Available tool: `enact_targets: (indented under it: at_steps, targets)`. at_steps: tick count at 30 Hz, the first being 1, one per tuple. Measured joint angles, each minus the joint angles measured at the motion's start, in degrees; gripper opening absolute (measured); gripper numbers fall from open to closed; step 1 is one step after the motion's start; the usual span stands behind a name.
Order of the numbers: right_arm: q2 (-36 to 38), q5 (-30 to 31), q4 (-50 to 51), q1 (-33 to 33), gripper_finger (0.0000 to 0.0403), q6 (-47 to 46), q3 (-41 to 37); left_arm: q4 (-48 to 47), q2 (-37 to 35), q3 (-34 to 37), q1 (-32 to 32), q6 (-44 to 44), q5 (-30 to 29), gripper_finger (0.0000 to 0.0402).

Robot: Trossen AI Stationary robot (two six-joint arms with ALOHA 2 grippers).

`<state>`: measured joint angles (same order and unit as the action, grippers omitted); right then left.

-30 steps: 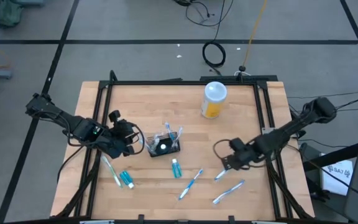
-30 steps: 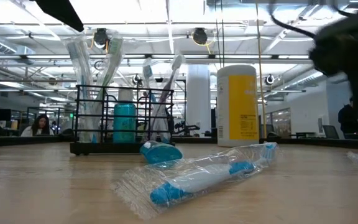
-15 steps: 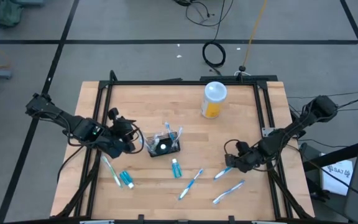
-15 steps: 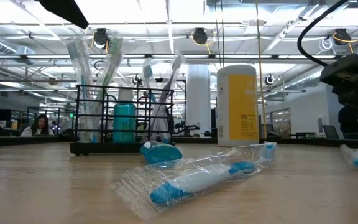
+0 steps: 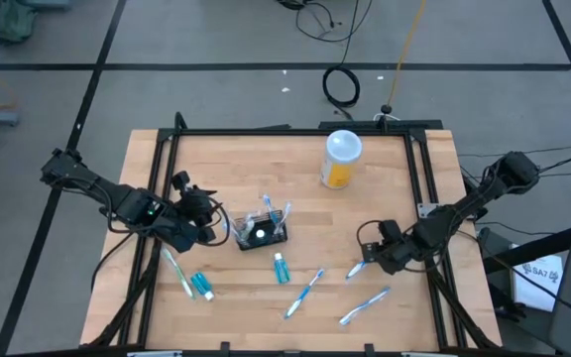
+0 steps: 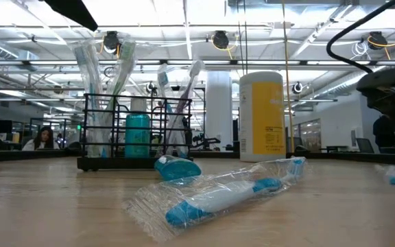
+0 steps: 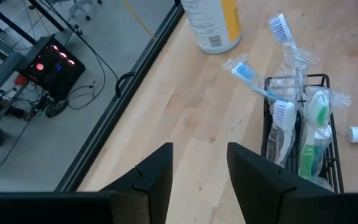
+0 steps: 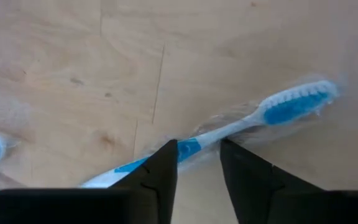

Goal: Pick & Place toothbrushing station
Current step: Put the top right blue toothbrush into the black wire organizer

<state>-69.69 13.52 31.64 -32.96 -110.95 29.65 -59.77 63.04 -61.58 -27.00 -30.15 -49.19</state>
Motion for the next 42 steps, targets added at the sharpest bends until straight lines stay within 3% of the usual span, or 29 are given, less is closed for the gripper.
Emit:
enact_targets:
  at_steps: [6,13,18,25,33,39,42]
  targets:
    - [-0.02,0.62,-0.08,1.61,0.0060,3.38,-0.02,0.00,0.01,0.00,0.00,-0.02,0.09,0.0159]
    - [-0.04,0.84,-3.86,3.26,0.0007,13.89,-0.09,0.00,-0.01,0.00,0.00,1.11,0.13,0.0159]
    - [-0.19,6.80,-11.45,3.89,0.0002,21.47,-0.37,-0.01,-0.01,0.00,0.00,1.17,0.13,0.0159]
    - [-0.13,10.61,-24.55,6.55,0.0001,35.13,-0.24,0.00,0.00,0.00,0.00,1.39,0.21,0.0159]
    - [3.39,17.96,-47.12,10.38,0.0000,62.83,-0.14,0.02,-0.01,0.00,0.00,1.28,0.19,0.0159]
    - [2.75,21.37,-75.10,14.39,0.0000,99.00,-0.11,0.04,0.00,-0.02,0.00,0.67,0.15,0.0159]
    - [0.89,20.88,-86.87,16.44,0.0000,112.12,0.05,0.04,0.00,-0.02,0.00,-0.29,0.21,0.0159]
